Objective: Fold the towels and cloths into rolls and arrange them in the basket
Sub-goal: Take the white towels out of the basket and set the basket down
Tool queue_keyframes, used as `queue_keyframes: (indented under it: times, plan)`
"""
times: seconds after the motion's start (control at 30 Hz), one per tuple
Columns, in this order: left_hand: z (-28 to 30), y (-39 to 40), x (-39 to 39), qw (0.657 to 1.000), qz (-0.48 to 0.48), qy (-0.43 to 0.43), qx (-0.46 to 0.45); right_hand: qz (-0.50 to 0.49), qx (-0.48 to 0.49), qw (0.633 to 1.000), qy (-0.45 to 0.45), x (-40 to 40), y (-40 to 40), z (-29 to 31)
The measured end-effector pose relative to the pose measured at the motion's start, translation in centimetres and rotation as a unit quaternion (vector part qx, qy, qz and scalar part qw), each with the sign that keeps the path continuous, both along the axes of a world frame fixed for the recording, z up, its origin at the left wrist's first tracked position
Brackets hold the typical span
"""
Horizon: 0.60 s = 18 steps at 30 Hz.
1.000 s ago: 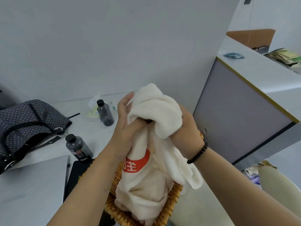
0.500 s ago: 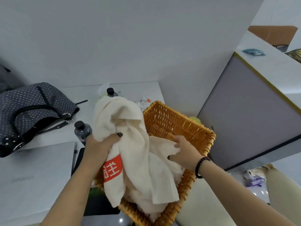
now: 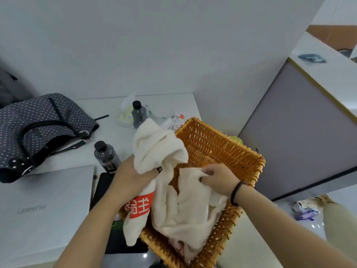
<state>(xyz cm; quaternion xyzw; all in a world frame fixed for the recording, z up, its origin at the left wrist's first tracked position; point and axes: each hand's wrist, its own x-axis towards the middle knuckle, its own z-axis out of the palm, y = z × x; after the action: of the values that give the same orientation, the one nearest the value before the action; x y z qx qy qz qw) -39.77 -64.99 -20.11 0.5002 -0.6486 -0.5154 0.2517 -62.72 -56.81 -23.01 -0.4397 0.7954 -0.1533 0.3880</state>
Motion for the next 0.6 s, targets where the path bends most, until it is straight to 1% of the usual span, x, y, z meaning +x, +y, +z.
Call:
queue_keyframes:
  times: [0.07,0.1,0.17,0.2,0.23,0.27,0.3,0.37,0.4,0.43,0.5,0.57,0.6]
  plan:
    - [0.0,0.4,-1.0,0.999,-0.034,-0.003,-0.003,-0.068,-0.057,0.988,-0.13,-0.1,-0.5,4.1]
    - [0.1,0.7,-1.5,0.998,-0.058,-0.003,0.005,-0.096,-0.085,0.971,-0.202,0.0,-0.7,6.0]
    - [0.7,1.3,-2.7,0.992,-0.124,0.001,0.034,-0.127,-0.134,0.918,-0.352,0.6,-1.0,8.9]
    - [0.9,1.6,-3.3,0.987,-0.159,0.004,0.034,-0.131,-0.147,0.894,-0.403,1.1,-1.1,9.8]
    - [1.1,1.8,-3.9,0.982,-0.185,0.018,0.022,-0.127,-0.155,0.883,-0.425,1.6,-1.0,10.4]
    - [1.2,2.1,-4.5,0.98,-0.197,0.032,0.002,-0.118,-0.162,0.883,-0.425,2.2,-1.0,10.6]
    - [1.3,2.4,-5.1,0.98,-0.196,0.033,-0.024,-0.109,-0.171,0.891,-0.407,2.6,-0.8,10.5]
    - [1.2,2.7,-5.8,0.986,-0.153,0.006,-0.071,-0.093,-0.192,0.91,-0.356,3.0,-0.5,10.3]
    - [1.0,2.8,-5.9,0.991,-0.12,0.0,-0.064,-0.09,-0.2,0.916,-0.336,2.8,-0.4,10.2]
    - [0.6,2.8,-5.8,0.995,-0.084,0.011,-0.045,-0.09,-0.208,0.92,-0.32,2.5,-0.2,10.1]
    - [0.4,2.9,-5.4,0.997,-0.017,0.071,0.019,-0.096,-0.232,0.925,-0.286,1.5,0.3,9.9]
    - [0.4,2.9,-5.0,0.986,0.041,0.134,0.088,-0.105,-0.251,0.935,-0.227,0.4,0.9,9.1]
    - [0.4,2.7,-4.7,0.976,0.064,0.168,0.119,-0.097,-0.236,0.948,-0.189,0.0,1.4,8.5]
